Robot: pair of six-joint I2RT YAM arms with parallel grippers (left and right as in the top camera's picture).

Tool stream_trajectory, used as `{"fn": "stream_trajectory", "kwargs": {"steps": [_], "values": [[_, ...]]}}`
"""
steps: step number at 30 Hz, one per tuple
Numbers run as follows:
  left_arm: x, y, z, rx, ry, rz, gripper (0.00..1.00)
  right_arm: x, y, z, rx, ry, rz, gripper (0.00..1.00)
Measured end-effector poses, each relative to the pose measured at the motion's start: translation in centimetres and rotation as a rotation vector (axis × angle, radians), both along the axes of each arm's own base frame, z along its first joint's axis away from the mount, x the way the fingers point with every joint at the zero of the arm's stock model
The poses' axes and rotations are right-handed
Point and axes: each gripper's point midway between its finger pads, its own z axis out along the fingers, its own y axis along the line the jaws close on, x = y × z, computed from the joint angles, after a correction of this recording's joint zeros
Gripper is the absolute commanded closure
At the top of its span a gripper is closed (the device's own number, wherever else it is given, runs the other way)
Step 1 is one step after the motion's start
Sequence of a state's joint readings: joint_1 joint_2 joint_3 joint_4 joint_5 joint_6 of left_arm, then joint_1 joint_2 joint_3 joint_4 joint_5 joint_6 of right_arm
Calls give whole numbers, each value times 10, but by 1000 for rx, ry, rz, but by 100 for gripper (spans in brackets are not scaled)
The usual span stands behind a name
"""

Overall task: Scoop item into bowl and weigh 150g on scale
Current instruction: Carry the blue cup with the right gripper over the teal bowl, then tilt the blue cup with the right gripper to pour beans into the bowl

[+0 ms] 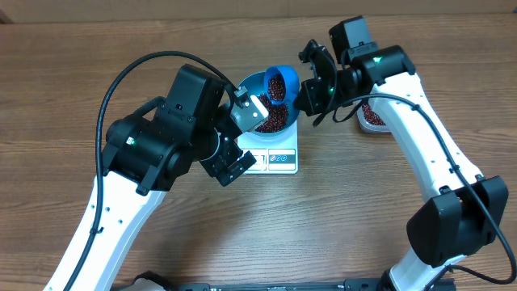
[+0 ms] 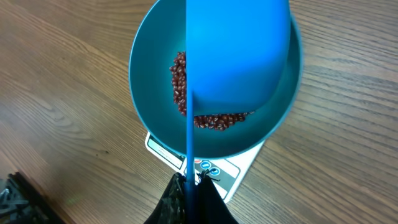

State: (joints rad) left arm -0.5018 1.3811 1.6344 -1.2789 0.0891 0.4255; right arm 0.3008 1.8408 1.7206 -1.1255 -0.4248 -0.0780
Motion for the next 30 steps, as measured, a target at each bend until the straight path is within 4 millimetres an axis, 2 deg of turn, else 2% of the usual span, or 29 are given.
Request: {"fn": "stream_trajectory", "kwargs": {"steps": [7,18,30], "values": [[0,0,0,0,0,0,0,-5,9,-5,-73,-35,48,96],[0,0,0,0,0,0,0,-4,6,-14,-257,-122,93,96],[0,0,0,0,0,0,0,1,-3,-16,-356,-165,94,96]]}}
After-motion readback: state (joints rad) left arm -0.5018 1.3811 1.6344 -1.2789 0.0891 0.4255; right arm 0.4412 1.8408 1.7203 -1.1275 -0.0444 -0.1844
